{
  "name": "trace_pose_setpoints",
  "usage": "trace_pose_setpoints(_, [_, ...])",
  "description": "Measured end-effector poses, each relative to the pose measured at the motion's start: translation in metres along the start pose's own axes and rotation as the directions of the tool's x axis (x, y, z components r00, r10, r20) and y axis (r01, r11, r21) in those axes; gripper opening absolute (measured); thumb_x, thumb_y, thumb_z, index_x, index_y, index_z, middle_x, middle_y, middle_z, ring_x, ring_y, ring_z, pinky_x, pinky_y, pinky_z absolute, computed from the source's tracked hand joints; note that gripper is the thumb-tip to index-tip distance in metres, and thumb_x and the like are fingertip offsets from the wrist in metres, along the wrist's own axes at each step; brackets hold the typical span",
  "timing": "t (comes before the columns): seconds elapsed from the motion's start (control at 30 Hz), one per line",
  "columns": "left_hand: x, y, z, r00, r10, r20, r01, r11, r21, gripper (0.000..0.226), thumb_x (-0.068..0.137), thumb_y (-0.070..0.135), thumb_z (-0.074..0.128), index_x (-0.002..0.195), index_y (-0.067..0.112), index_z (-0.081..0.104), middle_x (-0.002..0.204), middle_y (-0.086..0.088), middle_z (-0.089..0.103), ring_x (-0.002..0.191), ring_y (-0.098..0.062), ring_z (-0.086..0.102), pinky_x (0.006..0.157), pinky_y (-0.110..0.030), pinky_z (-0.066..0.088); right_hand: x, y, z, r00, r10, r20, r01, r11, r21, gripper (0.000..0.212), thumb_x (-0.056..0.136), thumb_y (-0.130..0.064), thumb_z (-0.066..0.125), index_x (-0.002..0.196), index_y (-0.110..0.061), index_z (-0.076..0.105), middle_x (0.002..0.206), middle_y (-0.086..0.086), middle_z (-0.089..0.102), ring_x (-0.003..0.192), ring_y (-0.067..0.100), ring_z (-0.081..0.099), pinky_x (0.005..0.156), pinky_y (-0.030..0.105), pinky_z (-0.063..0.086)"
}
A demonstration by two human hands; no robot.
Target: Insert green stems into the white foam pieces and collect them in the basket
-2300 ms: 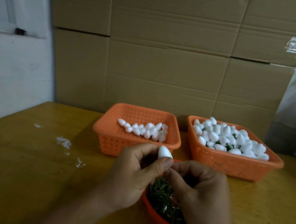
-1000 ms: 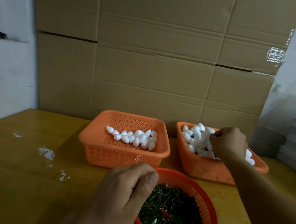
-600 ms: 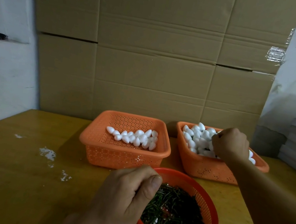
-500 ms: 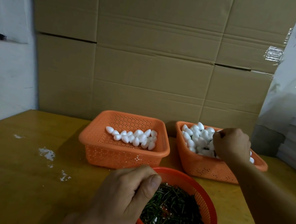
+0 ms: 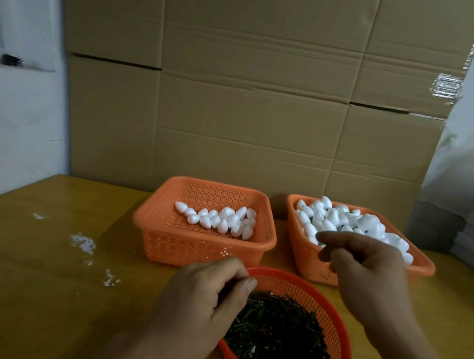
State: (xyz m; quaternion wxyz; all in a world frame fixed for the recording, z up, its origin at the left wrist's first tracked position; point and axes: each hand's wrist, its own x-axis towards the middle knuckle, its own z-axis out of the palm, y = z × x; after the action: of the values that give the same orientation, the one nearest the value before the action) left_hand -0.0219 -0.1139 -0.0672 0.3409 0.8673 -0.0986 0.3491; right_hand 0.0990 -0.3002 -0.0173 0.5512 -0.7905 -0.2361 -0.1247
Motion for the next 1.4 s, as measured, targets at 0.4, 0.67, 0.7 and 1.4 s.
trace_pose_setpoints(0.4, [0.061, -0.031, -0.027, 0.958, -0.282, -0.045, 0.286, 0.946, 0.152, 0.021, 0.090, 0.015, 0.069, 0.087, 0.027, 0.052, 0.066, 0.008, 0.064, 0.056, -0.003, 0.057, 0.054, -0.016, 0.042, -0.034, 0.018, 0.028, 0.966, -0.103, 0.235, 0.159, 0.959, -0.235, 0.017, 0.089, -0.020, 0.067, 0.095, -0.033, 0.077, 0.070, -0.017, 0.073, 0.050, 0.001, 0.062, 0.052, 0.027, 0.050])
trace_pose_setpoints(0.67, [0.157, -0.100, -0.030, 0.780, -0.614, 0.121, 0.506, 0.733, 0.455, 0.041, 0.087, -0.002, 0.061, 0.124, 0.015, 0.060, 0.117, -0.007, 0.069, 0.101, -0.023, 0.068, 0.076, -0.031, 0.055, -0.036, 0.015, 0.027, 0.963, -0.117, 0.244, 0.181, 0.948, -0.260, 0.014, 0.089, -0.025, 0.067, 0.094, -0.036, 0.075, 0.067, -0.014, 0.071, 0.053, 0.006, 0.065, 0.055, 0.035, 0.052])
trace_pose_setpoints(0.7, [0.164, -0.107, -0.028, 0.758, -0.630, 0.168, 0.474, 0.709, 0.522, 0.046, 0.086, -0.003, 0.063, 0.129, 0.014, 0.059, 0.121, -0.007, 0.068, 0.103, -0.023, 0.067, 0.078, -0.031, 0.056, -0.036, 0.015, 0.026, 0.964, -0.114, 0.239, 0.176, 0.950, -0.257, 0.014, 0.089, -0.025, 0.067, 0.095, -0.036, 0.074, 0.068, -0.015, 0.071, 0.051, 0.005, 0.064, 0.055, 0.034, 0.051])
trace_pose_setpoints(1.4, [0.178, -0.145, 0.016, 0.642, -0.637, 0.428, 0.127, 0.638, 0.760, 0.019, 0.085, 0.027, 0.069, 0.104, 0.024, 0.068, 0.096, 0.004, 0.066, 0.086, -0.018, 0.065, 0.078, -0.037, 0.055, -0.038, 0.010, 0.023, 0.972, -0.092, 0.218, 0.165, 0.923, -0.347, 0.013, 0.083, -0.037, 0.070, 0.095, -0.042, 0.074, 0.070, -0.023, 0.069, 0.069, 0.002, 0.067, 0.068, 0.037, 0.057])
